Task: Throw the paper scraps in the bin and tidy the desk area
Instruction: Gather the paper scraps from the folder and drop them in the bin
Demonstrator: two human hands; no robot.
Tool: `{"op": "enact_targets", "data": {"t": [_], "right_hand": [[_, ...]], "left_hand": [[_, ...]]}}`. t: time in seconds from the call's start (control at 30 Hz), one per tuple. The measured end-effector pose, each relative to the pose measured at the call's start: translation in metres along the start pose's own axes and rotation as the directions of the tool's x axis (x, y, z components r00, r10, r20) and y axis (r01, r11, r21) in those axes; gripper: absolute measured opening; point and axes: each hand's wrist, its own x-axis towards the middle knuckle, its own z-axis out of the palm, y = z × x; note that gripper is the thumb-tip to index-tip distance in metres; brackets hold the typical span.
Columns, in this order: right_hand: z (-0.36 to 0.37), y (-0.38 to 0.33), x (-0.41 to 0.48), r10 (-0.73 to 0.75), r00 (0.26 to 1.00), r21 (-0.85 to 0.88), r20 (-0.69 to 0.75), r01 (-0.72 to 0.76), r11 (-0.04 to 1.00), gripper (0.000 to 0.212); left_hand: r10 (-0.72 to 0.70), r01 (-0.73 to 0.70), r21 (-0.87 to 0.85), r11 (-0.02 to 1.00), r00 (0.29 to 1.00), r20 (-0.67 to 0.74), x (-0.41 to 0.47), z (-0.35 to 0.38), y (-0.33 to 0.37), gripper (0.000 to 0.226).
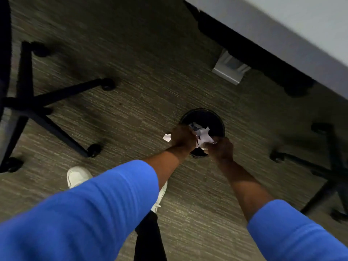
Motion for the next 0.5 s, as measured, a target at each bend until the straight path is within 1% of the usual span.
{"op": "enact_targets", "data": {"t": [0.07,0.13,0.17,0.2,0.27,0.37,0.4,0.43,0.47,0.5], "right_hand": [[-0.002,-0.002,0.007,0.0,1.0,0.024,0.027,0.0,1.0,0.03],[-0.001,-0.001,0.015,-0.017,0.998,-0.012,0.065,0.018,1.0,0.02],[0.001,0.0,0.02,-0.027,0.997,-0.013,0.074,0.028,1.0,0.02],[0.004,0.004,0.026,-0.034,0.996,-0.024,0.085,0.036,0.999,0.019],[0.012,0.024,0.045,-0.057,0.995,0.014,0.079,0.056,0.998,0.012],[0.007,0.014,0.027,-0.079,0.992,0.015,0.094,0.078,0.997,0.021],[0.008,0.015,0.025,-0.086,0.992,0.008,0.088,0.085,0.996,0.028],[0.009,0.018,0.024,-0.093,0.993,0.012,0.075,0.093,0.996,0.033],[0.012,0.023,0.023,-0.096,0.994,0.017,0.058,0.095,0.995,0.036],[0.016,0.026,0.021,-0.091,0.995,0.01,0.039,0.091,0.996,0.035]], "left_hand": [[0.003,-0.003,0.02,1.0,1.0,-0.028,0.01,0.01,0.003,0.026],[-0.005,0.005,0.037,0.999,1.0,-0.024,0.015,0.02,0.008,0.03],[-0.006,0.007,0.031,1.0,1.0,-0.019,0.017,0.023,0.01,0.033],[-0.006,0.006,-0.003,1.0,1.0,-0.009,0.019,0.027,0.01,0.035],[0.002,0.0,-0.05,0.999,0.999,0.045,0.021,0.035,0.009,0.04],[0.011,-0.002,-0.091,0.996,0.995,0.095,0.018,0.035,0.004,0.052],[0.024,-0.015,-0.092,0.996,0.995,0.098,0.016,0.032,0.001,0.056],[0.045,-0.037,-0.068,0.997,0.992,0.116,0.015,0.03,-0.002,0.053],[0.065,-0.064,-0.013,0.998,0.986,0.153,0.012,0.026,-0.005,0.046],[0.078,-0.088,0.048,0.995,0.98,0.181,0.012,0.024,-0.011,0.038]]}}
